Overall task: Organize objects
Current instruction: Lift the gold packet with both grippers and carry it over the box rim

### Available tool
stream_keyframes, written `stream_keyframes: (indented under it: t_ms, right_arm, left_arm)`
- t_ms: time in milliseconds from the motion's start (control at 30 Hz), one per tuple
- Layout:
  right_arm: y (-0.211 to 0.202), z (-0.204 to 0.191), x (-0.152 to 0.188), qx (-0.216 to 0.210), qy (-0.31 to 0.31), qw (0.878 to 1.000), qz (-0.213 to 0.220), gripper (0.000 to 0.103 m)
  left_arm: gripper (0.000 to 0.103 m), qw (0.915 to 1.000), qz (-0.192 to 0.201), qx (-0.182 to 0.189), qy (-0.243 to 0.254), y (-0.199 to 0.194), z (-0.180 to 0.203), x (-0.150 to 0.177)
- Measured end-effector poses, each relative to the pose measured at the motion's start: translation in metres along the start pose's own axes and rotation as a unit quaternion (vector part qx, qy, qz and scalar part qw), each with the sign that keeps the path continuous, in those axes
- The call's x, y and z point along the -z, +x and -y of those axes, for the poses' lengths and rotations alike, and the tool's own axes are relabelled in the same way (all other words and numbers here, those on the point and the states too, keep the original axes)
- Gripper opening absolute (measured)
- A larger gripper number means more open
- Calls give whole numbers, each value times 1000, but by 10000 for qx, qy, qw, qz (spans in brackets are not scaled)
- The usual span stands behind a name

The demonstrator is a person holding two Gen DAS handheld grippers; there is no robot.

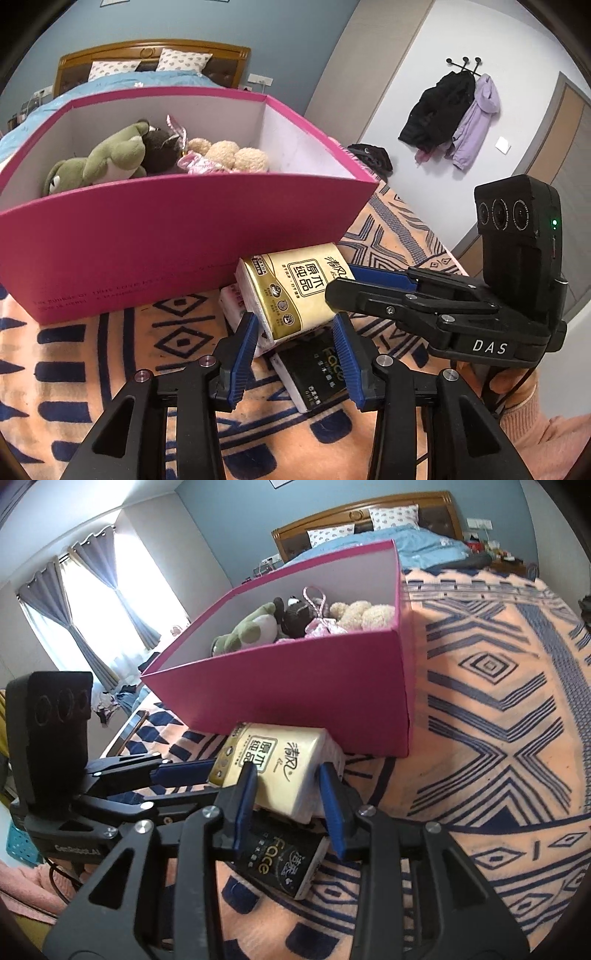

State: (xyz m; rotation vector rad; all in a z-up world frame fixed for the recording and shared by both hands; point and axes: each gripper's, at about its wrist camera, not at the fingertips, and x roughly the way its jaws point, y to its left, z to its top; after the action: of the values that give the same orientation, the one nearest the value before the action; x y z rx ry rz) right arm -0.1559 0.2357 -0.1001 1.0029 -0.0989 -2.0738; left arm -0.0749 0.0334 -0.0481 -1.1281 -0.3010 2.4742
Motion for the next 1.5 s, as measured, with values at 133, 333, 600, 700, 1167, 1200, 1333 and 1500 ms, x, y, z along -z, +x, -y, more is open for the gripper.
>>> stream_keyframes:
  t_ms: [133, 333, 600, 700, 1167, 1200, 1333, 1500]
  right_arm:
    - [-8, -6, -1, 52, -99, 9999, 79, 38]
    - [-20, -12, -1, 46, -177, 9996, 230, 38]
    - [-34, -18, -8, 77, -272, 9987, 416, 38]
    - [-39, -20, -10, 97, -314, 9984, 466, 38]
    - [-54, -22, -16, 147, -413, 9971, 627, 38]
    - [-55, -23, -17, 151, -424, 9970, 637, 38]
    - [-58, -24, -18, 169, -455, 9964, 691, 38]
    - [-62, -25, -20, 172, -495, 9959, 743, 38]
  left_arm:
    - [42, 9999, 107, -7, 87, -7, 4, -2]
    - [42, 9993, 256, -23, 262, -19, 13, -5]
    - [42, 9982, 393, -72, 457, -30, 24, -10]
    - [42, 9978, 442, -69, 493, -33, 27, -12]
    - [42, 9963, 561, -48, 647, -40, 37, -20]
    - [42, 9962, 575, -43, 660, -41, 38, -21]
    - [42, 9957, 628, -39, 687, -43, 39, -23]
    - [42, 9951, 682, -59, 712, -45, 40, -28]
